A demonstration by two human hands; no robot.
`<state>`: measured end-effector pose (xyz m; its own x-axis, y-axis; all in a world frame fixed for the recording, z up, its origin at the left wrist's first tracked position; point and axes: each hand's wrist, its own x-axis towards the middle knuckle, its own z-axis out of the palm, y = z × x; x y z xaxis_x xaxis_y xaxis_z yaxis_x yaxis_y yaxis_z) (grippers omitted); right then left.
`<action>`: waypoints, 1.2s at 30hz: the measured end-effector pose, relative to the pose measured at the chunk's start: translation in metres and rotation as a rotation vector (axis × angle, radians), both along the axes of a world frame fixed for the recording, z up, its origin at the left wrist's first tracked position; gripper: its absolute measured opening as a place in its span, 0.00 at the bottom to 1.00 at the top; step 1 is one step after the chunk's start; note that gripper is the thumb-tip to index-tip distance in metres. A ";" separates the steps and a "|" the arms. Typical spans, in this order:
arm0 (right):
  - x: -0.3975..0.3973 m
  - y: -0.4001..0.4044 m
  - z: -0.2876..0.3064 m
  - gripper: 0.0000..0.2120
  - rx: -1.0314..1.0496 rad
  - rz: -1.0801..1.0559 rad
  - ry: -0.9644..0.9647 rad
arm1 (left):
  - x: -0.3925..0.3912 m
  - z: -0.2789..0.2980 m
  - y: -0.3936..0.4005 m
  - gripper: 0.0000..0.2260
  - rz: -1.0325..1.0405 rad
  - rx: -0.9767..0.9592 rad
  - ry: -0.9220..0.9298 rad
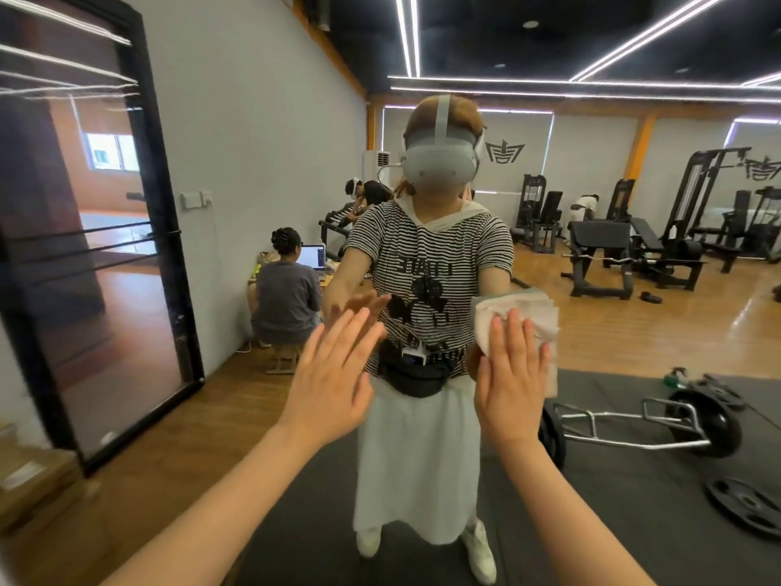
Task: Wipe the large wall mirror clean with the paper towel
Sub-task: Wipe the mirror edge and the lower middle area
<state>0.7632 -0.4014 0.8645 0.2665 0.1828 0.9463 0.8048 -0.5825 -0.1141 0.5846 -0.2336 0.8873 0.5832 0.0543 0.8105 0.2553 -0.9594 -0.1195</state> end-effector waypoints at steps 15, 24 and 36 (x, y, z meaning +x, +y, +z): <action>0.009 -0.005 0.009 0.25 -0.112 -0.152 -0.179 | -0.031 -0.026 0.151 0.27 0.168 0.026 -0.220; 0.002 0.062 -0.007 0.27 0.359 -0.239 0.013 | -0.018 -0.037 0.167 0.31 0.139 0.189 -0.377; -0.022 0.078 -0.030 0.28 -0.016 -0.166 -0.174 | -0.019 -0.039 0.168 0.31 0.123 0.194 -0.377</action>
<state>0.7413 -0.3234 0.8345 0.1275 0.1654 0.9780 0.7047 -0.7089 0.0280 0.5652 -0.0652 0.8487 0.2430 -0.0695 0.9675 0.4269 -0.8880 -0.1710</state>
